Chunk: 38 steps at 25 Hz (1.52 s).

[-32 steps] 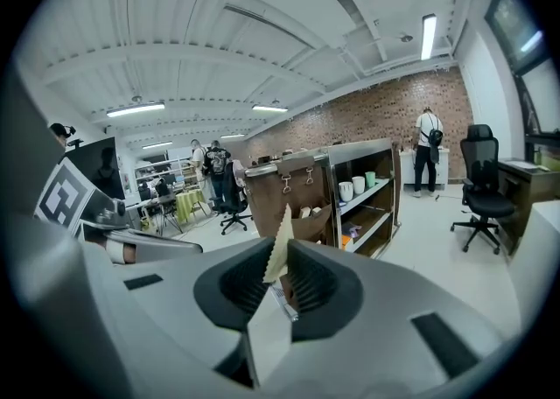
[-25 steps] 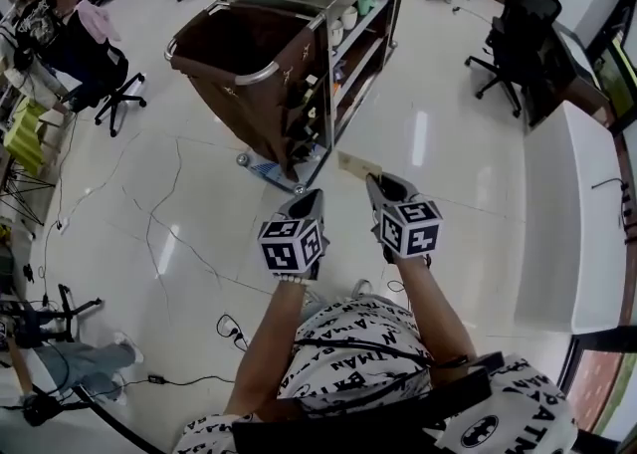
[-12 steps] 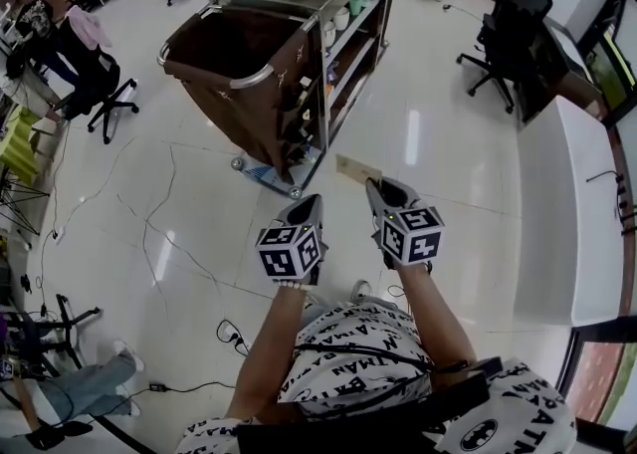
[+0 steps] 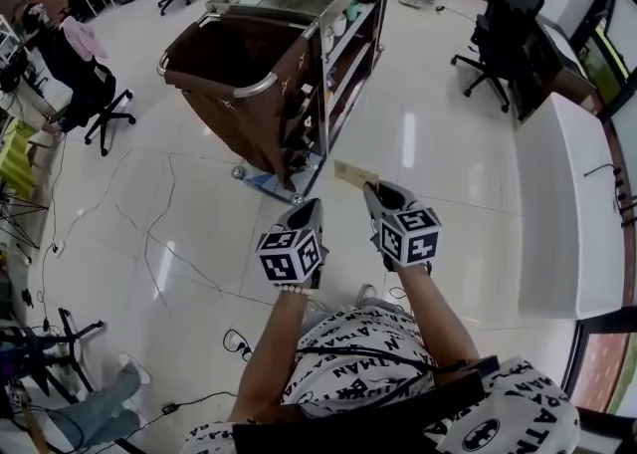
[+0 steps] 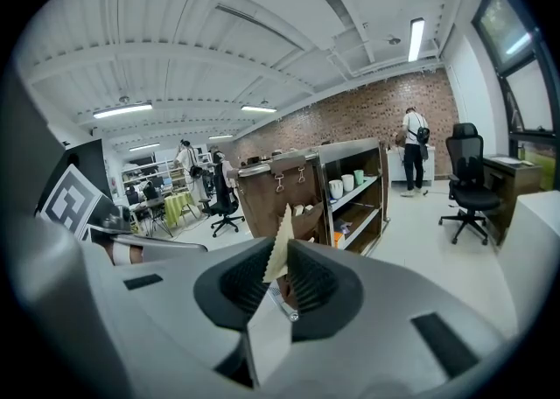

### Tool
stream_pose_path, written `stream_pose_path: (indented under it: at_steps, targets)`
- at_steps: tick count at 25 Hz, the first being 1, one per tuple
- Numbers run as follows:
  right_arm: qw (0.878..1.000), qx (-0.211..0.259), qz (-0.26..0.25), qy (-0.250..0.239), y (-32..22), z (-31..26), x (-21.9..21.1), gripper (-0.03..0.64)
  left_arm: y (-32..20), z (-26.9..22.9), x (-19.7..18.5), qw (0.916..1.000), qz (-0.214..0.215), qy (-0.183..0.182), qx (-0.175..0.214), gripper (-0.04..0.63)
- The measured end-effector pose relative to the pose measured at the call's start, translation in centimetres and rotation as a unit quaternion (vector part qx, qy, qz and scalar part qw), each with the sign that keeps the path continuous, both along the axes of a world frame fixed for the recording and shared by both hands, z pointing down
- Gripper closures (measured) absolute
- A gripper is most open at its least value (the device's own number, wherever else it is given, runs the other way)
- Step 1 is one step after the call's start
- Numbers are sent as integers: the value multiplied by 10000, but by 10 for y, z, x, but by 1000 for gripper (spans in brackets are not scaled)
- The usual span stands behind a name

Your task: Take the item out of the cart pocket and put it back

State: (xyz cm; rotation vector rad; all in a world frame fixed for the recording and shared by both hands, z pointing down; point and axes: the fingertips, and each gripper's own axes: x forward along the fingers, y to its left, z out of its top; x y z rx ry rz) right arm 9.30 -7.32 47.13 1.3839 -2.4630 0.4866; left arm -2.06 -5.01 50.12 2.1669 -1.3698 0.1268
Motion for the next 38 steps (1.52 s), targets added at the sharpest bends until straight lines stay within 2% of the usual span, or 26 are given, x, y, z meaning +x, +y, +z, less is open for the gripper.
stream_pose_path:
  at_steps: [7, 13, 20, 28, 38]
  targets:
    - [9998, -92, 130, 73, 6, 15, -21, 558, 0, 11, -15, 9996, 261, -51, -59, 595]
    - [9996, -86, 211, 176, -22, 24, -24, 558, -18, 22, -17, 9990, 399, -97, -172, 595]
    - [9998, -80, 160, 111, -97, 36, -23, 558, -82, 28, -13, 9986, 351, -353, -169, 595]
    - [9992, -405, 52, -2, -199, 77, -15, 560, -157, 55, 14, 9967, 400, -517, -471, 595]
    - [9971, -696, -308, -78, -288, 130, -37, 558, -211, 98, 16, 9921, 143, -867, -898, 595]
